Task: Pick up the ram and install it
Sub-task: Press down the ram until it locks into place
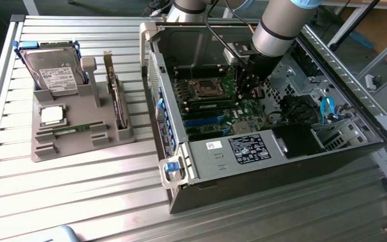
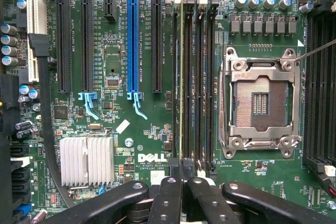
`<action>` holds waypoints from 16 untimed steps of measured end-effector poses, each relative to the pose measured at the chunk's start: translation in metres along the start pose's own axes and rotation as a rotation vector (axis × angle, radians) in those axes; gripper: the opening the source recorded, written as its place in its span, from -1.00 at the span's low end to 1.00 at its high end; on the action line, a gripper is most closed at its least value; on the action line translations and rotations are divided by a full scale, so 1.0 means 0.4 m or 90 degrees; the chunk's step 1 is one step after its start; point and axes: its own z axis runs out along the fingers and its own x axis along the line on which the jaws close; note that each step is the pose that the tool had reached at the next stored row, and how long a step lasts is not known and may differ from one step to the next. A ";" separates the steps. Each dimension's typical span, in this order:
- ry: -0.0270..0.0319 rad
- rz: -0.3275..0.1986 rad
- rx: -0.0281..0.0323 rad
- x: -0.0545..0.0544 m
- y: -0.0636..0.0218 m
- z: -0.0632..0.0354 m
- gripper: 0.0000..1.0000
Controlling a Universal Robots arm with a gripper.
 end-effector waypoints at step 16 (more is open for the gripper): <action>0.0001 0.000 0.0000 -0.001 0.000 -0.028 -0.80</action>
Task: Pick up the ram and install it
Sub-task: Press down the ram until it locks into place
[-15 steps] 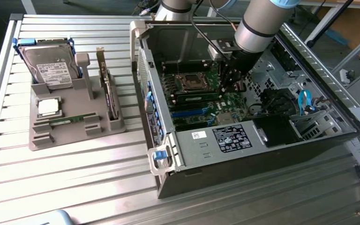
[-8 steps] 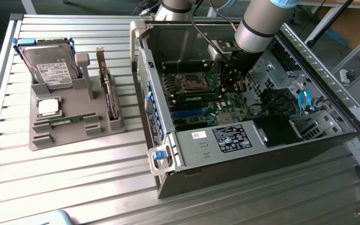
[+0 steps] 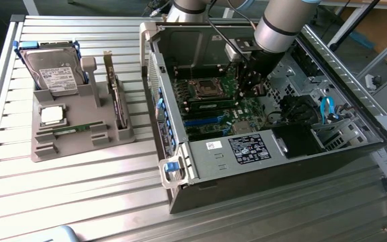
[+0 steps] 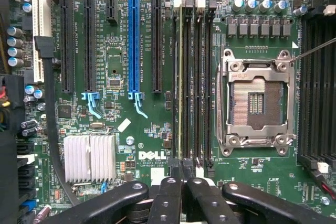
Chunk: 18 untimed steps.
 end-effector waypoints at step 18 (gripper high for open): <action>0.0001 0.000 0.0000 -0.001 0.014 -0.026 -0.80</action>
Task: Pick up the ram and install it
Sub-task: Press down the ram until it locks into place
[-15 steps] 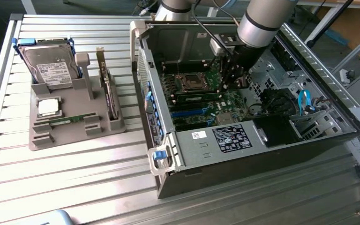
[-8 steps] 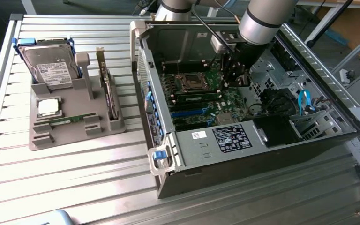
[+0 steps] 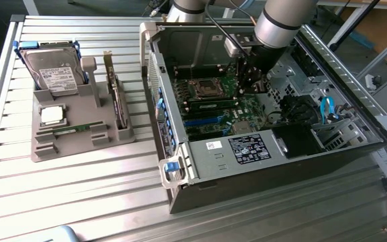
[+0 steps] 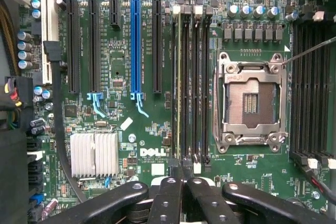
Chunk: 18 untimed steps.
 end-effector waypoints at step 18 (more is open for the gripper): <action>-0.0001 0.000 0.0000 0.000 0.110 0.006 -0.80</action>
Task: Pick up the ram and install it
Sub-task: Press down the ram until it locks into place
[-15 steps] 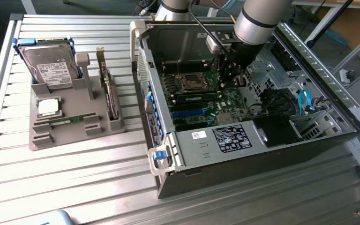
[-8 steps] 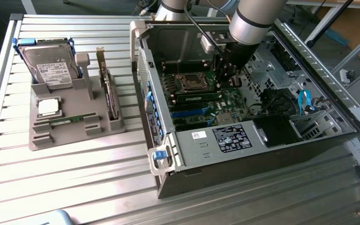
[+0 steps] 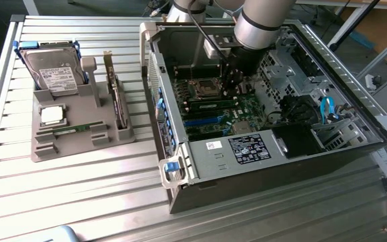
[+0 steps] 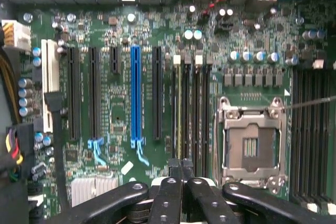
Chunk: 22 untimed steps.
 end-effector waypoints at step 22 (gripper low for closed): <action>0.0000 0.000 0.0000 0.000 0.080 0.006 -0.80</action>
